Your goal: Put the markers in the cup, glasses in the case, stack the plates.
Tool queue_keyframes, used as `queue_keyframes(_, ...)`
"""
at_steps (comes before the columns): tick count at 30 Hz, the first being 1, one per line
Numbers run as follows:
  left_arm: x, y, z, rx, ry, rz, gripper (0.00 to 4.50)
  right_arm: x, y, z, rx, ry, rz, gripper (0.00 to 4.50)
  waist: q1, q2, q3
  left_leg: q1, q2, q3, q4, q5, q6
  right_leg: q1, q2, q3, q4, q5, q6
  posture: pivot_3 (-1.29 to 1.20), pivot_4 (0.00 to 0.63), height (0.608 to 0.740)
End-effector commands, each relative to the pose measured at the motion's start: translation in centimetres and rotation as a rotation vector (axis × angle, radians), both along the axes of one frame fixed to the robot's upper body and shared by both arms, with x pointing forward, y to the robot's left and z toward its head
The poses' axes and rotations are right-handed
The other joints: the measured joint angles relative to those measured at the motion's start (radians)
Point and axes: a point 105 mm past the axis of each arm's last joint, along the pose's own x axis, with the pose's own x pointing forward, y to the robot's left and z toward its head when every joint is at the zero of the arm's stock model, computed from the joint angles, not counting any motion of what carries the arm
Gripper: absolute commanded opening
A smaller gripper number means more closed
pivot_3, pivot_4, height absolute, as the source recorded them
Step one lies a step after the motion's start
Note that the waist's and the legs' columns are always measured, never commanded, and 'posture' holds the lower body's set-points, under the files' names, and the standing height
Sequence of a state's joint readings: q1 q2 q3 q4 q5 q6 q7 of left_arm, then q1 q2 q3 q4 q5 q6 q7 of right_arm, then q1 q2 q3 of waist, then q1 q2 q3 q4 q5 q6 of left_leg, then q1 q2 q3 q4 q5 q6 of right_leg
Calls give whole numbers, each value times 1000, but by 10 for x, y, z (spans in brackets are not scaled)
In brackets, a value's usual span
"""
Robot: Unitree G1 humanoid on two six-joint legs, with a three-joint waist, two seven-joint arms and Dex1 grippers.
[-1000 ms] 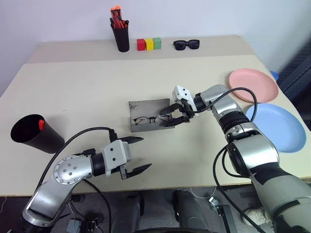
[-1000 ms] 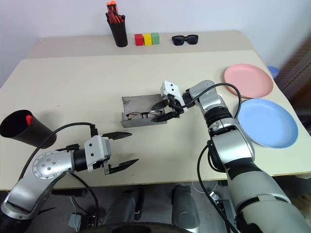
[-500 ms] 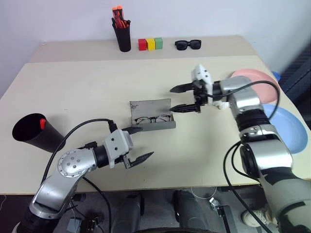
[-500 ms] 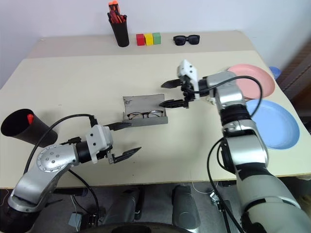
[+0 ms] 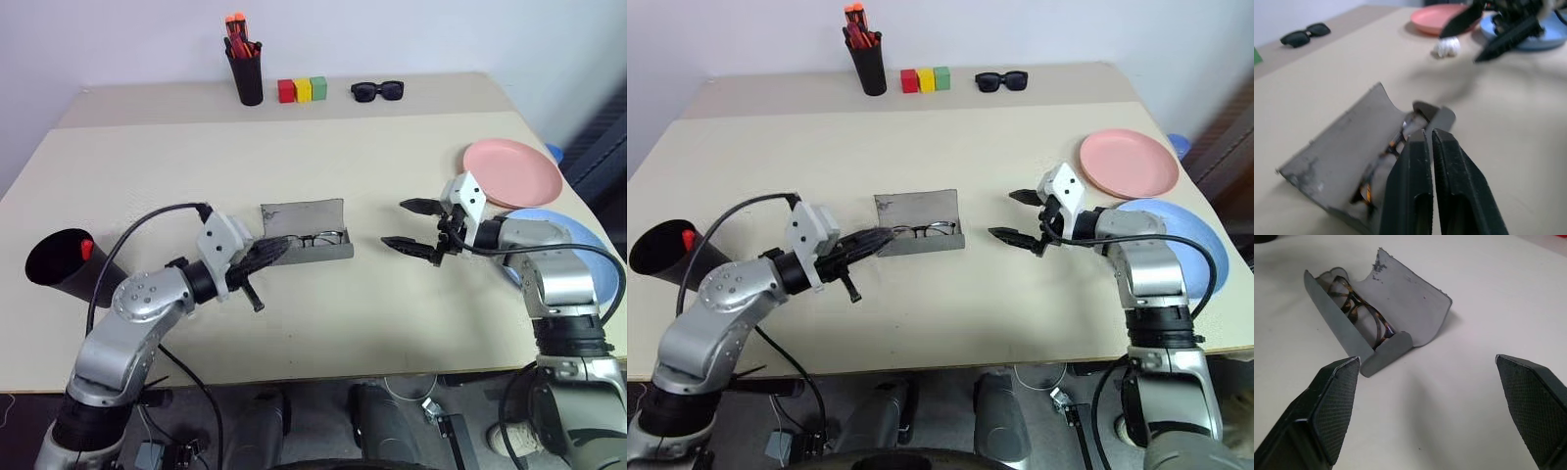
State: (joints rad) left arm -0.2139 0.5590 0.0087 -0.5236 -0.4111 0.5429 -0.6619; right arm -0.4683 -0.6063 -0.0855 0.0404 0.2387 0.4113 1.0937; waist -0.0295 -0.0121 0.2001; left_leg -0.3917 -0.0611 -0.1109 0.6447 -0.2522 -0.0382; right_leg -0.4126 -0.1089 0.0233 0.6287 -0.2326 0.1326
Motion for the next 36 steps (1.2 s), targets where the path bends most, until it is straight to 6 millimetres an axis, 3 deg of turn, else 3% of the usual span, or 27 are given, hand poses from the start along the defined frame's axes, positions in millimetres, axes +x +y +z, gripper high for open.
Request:
queue_keyframes(1,14,7,27,-62,-53,53,20,-14,10,-2,-20,-28,37,4500,9,0,0,0,0,0,0,0,0,1,0,-1,0,0,0,0,150,740)
queue_keyframes(6,39,11,52,-14,-60,97,20,-24,12,-3,19,-35,51,4500,18,-1,0,0,0,0,2,0,0,1,1,-1,-1,0,0,0,150,740)
queue_keyframes(8,58,20,50,60,40,157,20,-28,10,-3,29,-37,58,4500,17,-1,0,0,0,-1,2,0,0,2,1,-1,-1,0,0,0,150,740)
queue_keyframes(15,106,40,67,202,123,224,20,-43,-2,0,81,-78,90,4500,15,-1,0,0,0,-1,1,0,0,2,2,-1,-1,0,1,0,150,740)
queue_keyframes(17,119,39,73,260,104,234,20,-46,-9,6,152,-107,83,4500,16,-2,0,0,0,-1,1,0,0,2,2,-1,-1,0,1,0,150,740)
queue_keyframes(22,150,26,77,350,103,242,20,-53,-26,-3,138,-130,87,4500,18,-2,1,0,0,-1,2,0,0,3,2,-2,-2,0,1,0,150,740)
queue_keyframes(28,165,0,59,417,178,186,20,-59,-35,-17,135,-127,74,4500,13,-3,1,0,0,0,1,0,0,3,2,-2,-2,-1,2,0,150,740)
queue_keyframes(33,166,-12,41,470,239,141,20,-63,-38,-24,140,-129,62,4500,9,-3,1,0,0,0,1,0,0,2,2,-1,-2,-1,2,0,150,740)
queue_keyframes(36,163,-22,40,436,289,95,20,-63,-38,-24,143,-134,57,4500,11,-3,1,0,0,0,1,0,0,2,2,-1,-1,-1,2,0,150,740)
